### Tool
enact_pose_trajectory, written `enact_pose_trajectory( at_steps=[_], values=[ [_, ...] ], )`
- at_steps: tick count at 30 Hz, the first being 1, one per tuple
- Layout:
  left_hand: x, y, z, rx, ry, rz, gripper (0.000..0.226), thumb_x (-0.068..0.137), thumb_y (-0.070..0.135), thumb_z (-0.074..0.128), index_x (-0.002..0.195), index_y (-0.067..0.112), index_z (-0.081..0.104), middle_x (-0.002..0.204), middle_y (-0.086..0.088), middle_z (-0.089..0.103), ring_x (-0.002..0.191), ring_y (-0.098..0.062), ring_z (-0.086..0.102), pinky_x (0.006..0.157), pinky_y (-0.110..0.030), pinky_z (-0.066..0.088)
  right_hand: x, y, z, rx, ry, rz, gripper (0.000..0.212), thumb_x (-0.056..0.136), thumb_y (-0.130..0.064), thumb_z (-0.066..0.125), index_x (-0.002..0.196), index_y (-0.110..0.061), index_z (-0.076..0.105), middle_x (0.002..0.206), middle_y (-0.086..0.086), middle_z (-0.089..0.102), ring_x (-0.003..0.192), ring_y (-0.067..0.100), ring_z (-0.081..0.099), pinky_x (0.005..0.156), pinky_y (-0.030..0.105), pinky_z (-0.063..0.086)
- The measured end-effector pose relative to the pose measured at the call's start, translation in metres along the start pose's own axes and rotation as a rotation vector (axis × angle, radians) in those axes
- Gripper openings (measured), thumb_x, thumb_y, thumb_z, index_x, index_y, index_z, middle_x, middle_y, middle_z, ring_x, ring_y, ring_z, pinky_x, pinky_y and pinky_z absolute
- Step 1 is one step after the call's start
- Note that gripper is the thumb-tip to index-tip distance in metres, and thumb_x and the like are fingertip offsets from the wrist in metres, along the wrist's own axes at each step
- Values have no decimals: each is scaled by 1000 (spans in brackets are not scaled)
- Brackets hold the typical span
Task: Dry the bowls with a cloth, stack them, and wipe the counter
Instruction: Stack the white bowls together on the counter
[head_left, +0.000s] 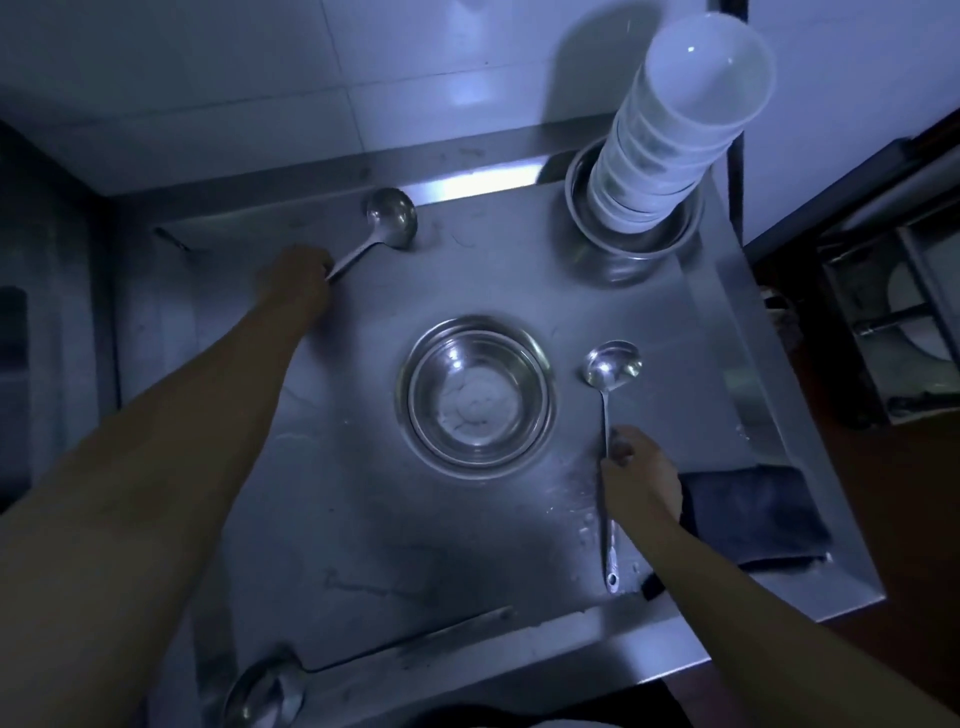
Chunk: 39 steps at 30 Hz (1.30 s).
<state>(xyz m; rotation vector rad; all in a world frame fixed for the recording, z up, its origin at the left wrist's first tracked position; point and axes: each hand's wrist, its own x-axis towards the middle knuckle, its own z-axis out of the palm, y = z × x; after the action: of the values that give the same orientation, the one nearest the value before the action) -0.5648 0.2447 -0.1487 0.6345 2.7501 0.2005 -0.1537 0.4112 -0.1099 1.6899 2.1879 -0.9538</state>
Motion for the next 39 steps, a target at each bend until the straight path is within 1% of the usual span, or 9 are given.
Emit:
enact_pose_trajectory(
  at_steps=[6,10,15,18,21,23,26,34,39],
  values=[
    [-72,4,-5,-472,-170,-189,31,73,4,84,103,10,78,94,-18,74,87,-34,73,84,-41,60,0,1,-2,-146,-25,3,8,90,-7,54,88,-15,54,77,0,54,72,25,53,63,31,40],
    [-168,30,-3,-957,-323,-393,30,78,-3,81,106,4,73,68,-7,69,53,-13,62,53,-21,54,12,2,-19,-150,-11,18,13,89,-4,58,96,-14,62,93,8,62,92,32,62,72,30,44],
    [-279,71,12,-1280,-423,-506,24,83,-1,75,106,6,74,75,-7,73,60,-16,66,56,-25,55,47,-4,-52,-196,47,-60,19,90,-6,54,102,-15,65,112,15,67,108,37,63,85,38,50],
    [-315,109,19,-1397,-440,-554,19,86,0,73,101,10,75,78,-7,73,57,-13,67,52,-23,54,50,-6,-61,-18,62,-144,13,93,-21,60,105,-23,63,113,12,67,103,33,64,85,38,50],
    [-334,148,21,-1499,-482,-570,20,88,-1,71,107,6,74,80,-8,72,59,-13,68,53,-22,54,10,-10,-58,497,-70,-149,18,90,-22,73,106,-14,72,101,10,69,86,23,65,73,31,54],
    [-344,172,22,-1515,-541,-540,20,90,-1,69,107,8,75,78,-4,74,62,-11,70,54,-20,53,-24,-4,-55,771,-345,12,11,90,-19,75,97,-12,74,93,10,71,74,21,66,57,25,53],
    [-357,196,26,-1431,-595,-457,18,90,1,69,98,15,77,84,-3,77,74,-15,72,63,-24,56,-50,17,-52,900,-612,125,17,92,-11,69,108,-5,72,96,15,75,78,26,72,59,30,57],
    [-375,221,31,-1263,-576,-347,21,90,-4,68,104,10,75,85,-5,77,74,-16,73,66,-28,60,-32,47,-58,867,-757,215,13,91,2,65,96,-8,70,85,10,72,83,25,68,79,38,57],
    [-374,189,49,-901,-418,-276,29,93,6,68,118,21,70,105,-8,72,83,-18,67,73,-30,57,6,41,-78,795,-680,215,15,91,7,60,86,-7,66,69,10,56,57,18,48,53,27,48]
  ],
)
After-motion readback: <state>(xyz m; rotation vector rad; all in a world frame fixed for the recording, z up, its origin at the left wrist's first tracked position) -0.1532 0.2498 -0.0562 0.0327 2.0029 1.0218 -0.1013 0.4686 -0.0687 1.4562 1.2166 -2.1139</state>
